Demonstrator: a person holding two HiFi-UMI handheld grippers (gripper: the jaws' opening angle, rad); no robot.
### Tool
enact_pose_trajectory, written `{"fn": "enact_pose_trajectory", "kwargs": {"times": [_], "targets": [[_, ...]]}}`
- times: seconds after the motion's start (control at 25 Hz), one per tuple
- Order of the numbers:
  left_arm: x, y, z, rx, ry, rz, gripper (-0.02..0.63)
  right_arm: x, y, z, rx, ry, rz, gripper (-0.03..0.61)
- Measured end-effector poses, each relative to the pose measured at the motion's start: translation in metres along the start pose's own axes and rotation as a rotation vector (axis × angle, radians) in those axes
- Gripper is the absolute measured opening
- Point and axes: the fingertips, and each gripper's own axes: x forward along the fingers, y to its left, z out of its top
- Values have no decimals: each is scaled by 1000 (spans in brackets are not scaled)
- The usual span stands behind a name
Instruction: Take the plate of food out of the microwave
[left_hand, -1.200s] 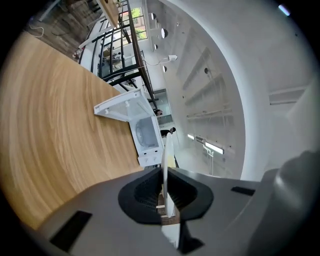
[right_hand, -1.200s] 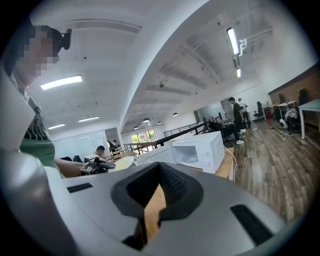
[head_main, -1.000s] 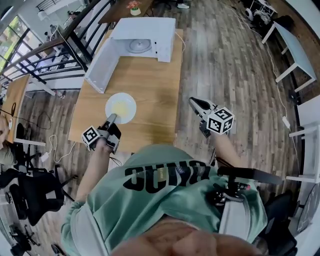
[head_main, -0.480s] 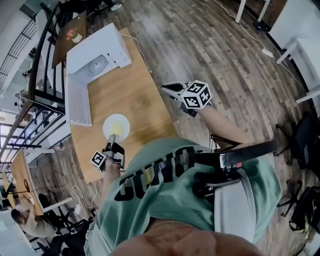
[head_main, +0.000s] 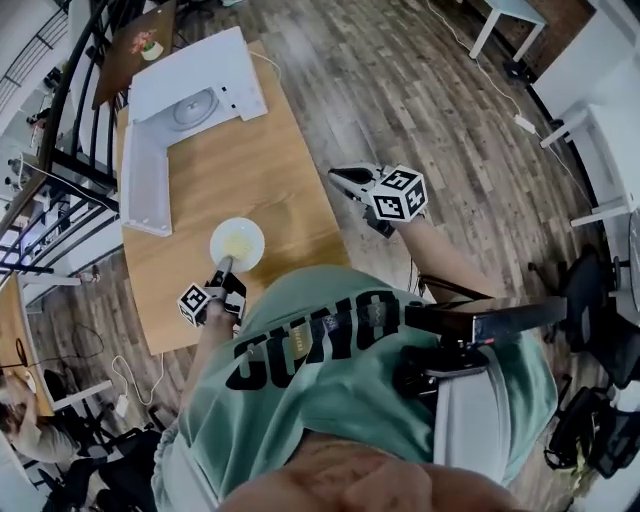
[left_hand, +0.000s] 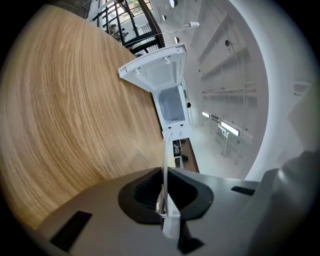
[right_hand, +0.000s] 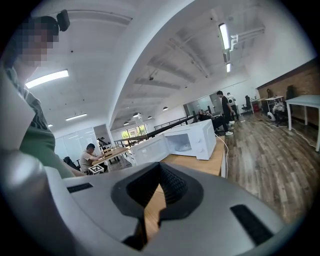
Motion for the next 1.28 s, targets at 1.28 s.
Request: {"fn": "enact_pose_trajectory", "kwargs": {"times": [1.28], "targets": [[97, 29, 111, 73, -68, 27, 25, -20, -1, -20, 12, 101, -79, 6]]}}
